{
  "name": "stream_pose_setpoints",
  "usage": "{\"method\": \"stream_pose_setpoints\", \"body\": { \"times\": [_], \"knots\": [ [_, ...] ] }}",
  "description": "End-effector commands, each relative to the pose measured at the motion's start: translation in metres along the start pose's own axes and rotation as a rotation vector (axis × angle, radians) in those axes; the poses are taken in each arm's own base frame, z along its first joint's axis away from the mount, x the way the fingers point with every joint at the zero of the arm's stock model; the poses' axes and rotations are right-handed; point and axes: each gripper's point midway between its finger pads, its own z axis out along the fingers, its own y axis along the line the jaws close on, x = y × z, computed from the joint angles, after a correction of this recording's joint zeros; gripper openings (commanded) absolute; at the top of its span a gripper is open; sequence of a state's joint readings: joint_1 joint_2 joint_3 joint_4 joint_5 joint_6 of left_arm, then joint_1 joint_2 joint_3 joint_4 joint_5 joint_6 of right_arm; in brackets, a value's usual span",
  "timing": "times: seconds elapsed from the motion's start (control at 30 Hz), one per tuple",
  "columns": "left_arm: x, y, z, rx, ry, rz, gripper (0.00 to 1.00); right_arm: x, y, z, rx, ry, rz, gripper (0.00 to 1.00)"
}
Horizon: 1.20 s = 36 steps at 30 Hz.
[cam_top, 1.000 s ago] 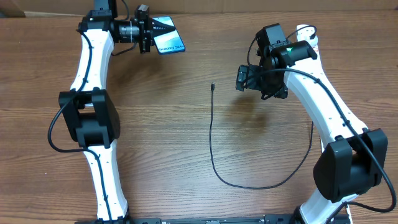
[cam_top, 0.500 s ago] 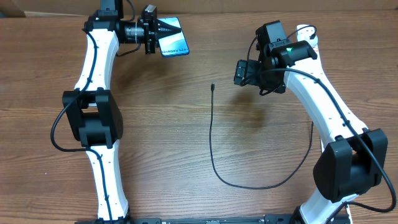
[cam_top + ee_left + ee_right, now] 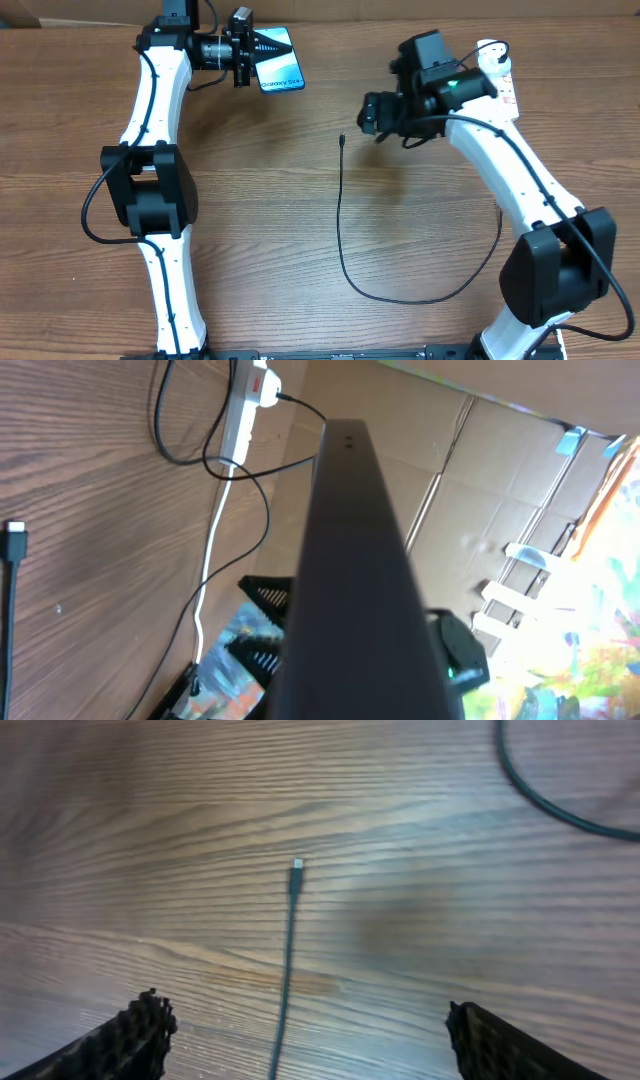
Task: Plug charger to phone and switch on socket
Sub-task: 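Lower the right gripper and grasp the black cable's connector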
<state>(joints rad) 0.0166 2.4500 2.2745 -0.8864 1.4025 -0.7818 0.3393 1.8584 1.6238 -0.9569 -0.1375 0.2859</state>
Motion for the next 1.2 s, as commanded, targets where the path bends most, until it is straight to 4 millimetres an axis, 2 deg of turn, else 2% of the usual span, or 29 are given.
{"method": "stream_pose_setpoints", "body": {
  "times": [0.0,0.17,0.3,0.5,0.67,0.87,1.17],
  "knots": [
    [0.005,-0.026,-0.019,0.036,-0.013,0.063,0.04,-0.003,0.015,0.005,0.047,-0.033,-0.074,0.84],
    [0.003,-0.028,-0.027,0.050,-0.018,0.029,0.04,0.005,0.021,0.032,0.086,-0.007,-0.067,0.76],
    [0.005,-0.030,-0.030,0.065,-0.010,0.030,0.04,0.008,0.023,0.053,0.105,0.008,-0.072,0.61],
    [0.005,-0.030,-0.031,0.066,-0.010,0.030,0.04,0.003,0.024,0.080,0.143,0.034,-0.080,0.56],
    [0.005,-0.030,-0.031,0.065,-0.010,0.030,0.04,-0.007,0.028,0.095,0.186,0.025,-0.132,0.56],
    [0.004,-0.029,-0.031,0.064,-0.012,0.031,0.04,0.001,0.020,0.117,0.212,0.059,-0.133,0.53],
    [0.003,-0.028,-0.031,0.057,-0.019,0.035,0.04,0.001,0.029,0.128,0.159,0.063,-0.130,0.45]
  ]
}}
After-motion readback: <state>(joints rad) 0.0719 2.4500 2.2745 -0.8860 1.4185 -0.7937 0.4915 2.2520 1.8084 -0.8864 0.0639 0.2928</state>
